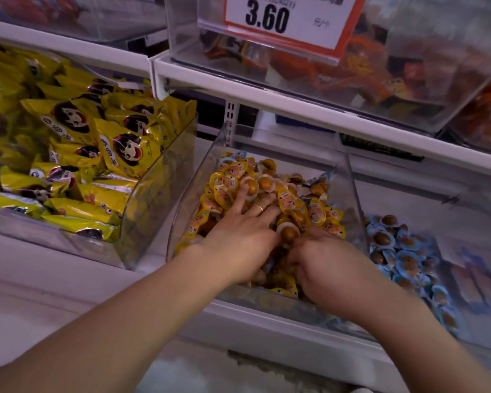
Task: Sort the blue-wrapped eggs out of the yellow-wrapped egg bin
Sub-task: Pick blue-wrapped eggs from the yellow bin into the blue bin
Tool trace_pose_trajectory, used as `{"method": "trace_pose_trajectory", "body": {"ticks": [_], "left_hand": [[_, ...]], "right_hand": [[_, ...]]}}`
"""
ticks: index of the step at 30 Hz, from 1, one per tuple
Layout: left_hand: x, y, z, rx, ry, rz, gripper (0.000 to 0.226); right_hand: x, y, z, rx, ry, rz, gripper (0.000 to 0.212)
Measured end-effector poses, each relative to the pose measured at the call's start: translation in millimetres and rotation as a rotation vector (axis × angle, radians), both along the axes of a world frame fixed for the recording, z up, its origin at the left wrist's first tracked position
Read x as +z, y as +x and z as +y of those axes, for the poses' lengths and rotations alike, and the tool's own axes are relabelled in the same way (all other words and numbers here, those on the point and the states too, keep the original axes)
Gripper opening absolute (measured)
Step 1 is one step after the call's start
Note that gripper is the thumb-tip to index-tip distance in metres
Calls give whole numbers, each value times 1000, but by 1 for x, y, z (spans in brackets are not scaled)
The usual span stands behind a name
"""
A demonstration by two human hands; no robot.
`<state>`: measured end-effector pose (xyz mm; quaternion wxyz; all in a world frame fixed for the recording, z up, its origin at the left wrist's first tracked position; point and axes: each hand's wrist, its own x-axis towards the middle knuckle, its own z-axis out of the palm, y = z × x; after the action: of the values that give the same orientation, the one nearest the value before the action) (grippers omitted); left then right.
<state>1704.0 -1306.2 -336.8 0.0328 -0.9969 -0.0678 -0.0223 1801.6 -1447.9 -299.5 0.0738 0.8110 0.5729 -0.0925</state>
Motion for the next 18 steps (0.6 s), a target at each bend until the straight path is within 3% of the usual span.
{"method": "trace_pose_trajectory", "body": {"ticks": [6, 9, 13, 15, 16, 18], "left_hand": [[6, -6, 10, -13, -171, -117, 34], [12, -11, 16, 60, -355, -305, 37], [19, -14, 7, 160, -837, -636, 34], [20, -14, 0, 128, -890, -661, 33], [20, -14, -3, 96, -891, -655, 32], [23, -14, -5, 73, -902, -605, 37]], "right_hand": [[4, 5, -2, -14, 206, 137, 34], [5, 8, -2, -64, 447, 246, 30], [9, 10, 0, -145, 526, 728, 69], [10, 9, -2, -149, 522, 949, 53], [11, 7, -4, -144, 545, 932, 37], [14, 7, -10, -86, 619, 618, 17]]}}
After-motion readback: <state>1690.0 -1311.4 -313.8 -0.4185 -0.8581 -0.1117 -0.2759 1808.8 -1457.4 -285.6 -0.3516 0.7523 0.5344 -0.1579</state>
